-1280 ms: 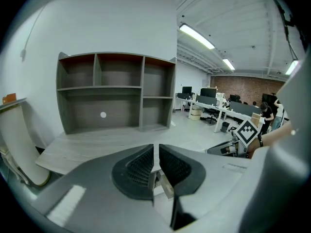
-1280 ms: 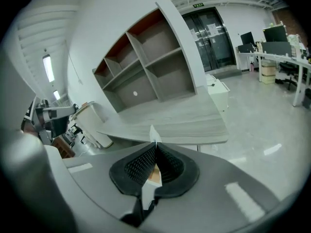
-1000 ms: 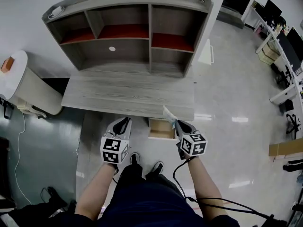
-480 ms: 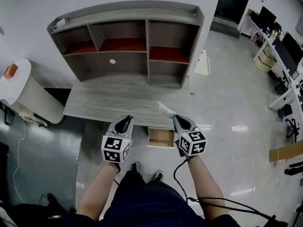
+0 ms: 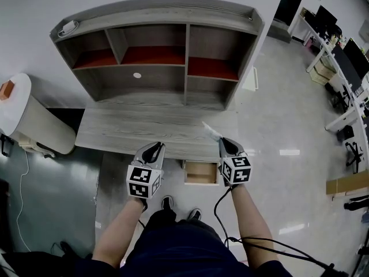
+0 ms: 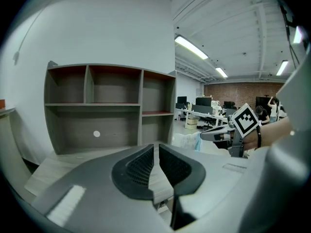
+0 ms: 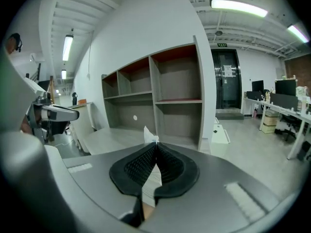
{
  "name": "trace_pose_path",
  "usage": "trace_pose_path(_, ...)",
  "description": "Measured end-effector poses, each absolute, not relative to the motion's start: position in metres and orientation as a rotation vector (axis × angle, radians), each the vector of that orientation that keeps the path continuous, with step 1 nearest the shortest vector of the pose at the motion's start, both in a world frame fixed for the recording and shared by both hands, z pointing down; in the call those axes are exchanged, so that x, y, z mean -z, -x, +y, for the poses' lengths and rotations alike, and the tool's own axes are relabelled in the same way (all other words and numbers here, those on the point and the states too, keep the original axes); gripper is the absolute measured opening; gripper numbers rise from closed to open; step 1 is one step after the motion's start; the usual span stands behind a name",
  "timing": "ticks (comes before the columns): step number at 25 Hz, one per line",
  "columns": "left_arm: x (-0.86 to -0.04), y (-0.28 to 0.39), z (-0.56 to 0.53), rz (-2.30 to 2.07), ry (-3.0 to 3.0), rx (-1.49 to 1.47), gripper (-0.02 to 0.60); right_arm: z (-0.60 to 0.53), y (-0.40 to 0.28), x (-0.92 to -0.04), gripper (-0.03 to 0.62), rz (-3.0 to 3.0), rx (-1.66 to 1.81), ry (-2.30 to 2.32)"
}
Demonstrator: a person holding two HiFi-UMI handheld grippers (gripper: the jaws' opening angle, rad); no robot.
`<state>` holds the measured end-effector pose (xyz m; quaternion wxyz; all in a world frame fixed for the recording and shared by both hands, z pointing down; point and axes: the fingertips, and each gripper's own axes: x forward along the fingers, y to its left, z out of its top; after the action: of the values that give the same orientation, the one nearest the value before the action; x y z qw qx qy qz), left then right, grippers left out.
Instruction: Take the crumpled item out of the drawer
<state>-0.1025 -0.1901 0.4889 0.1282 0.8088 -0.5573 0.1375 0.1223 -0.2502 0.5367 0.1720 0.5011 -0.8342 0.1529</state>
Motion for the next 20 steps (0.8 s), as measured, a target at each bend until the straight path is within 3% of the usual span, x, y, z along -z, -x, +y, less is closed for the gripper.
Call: trace_pose_path(20, -0.57, 0.246, -0.177, -1.628, -2.207, -0.653, 0.035, -0.305, 0.068, -0.668, 0.008, -2.207, -0.213, -1.038)
